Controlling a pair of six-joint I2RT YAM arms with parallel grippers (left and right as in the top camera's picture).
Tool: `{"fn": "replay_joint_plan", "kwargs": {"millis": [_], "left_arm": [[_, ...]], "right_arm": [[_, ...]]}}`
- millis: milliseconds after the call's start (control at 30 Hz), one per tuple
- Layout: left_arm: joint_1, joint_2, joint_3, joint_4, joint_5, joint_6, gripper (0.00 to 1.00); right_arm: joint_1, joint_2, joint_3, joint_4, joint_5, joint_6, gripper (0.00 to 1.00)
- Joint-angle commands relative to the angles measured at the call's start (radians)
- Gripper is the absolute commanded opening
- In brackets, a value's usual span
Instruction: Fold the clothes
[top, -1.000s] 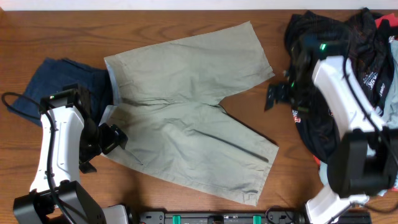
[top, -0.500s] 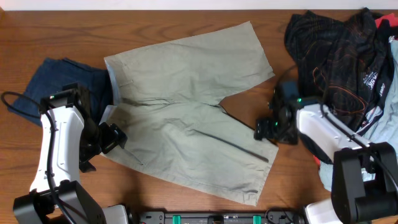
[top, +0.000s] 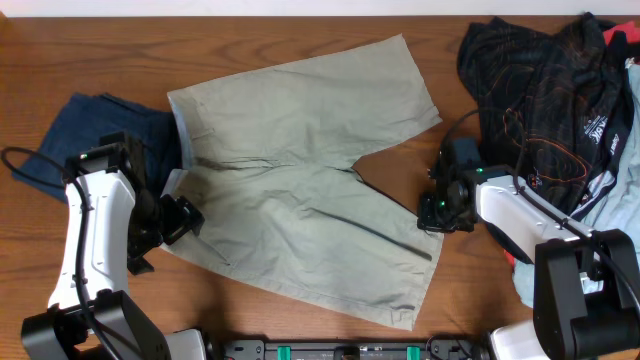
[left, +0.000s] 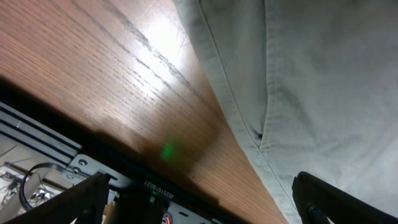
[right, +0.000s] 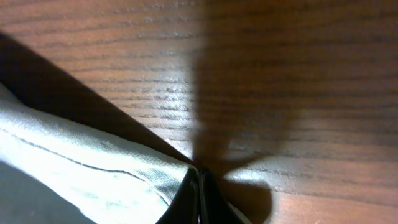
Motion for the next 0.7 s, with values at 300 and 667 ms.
{"fn": "replay_joint_plan", "kwargs": {"millis": [300, 667], "left_arm": [[-0.003, -0.001, -0.002, 0.003, -0.011, 0.012, 0.96], [-0.003, -0.001, -0.002, 0.024, 0.091, 0.008, 1.00]], "right_arm": [[-0.138, 0.006, 0.174, 0.046, 0.080, -0.027, 0.01], [-0.204, 0.003, 0.331, -0.077, 0.023, -0.087, 0.99]]}}
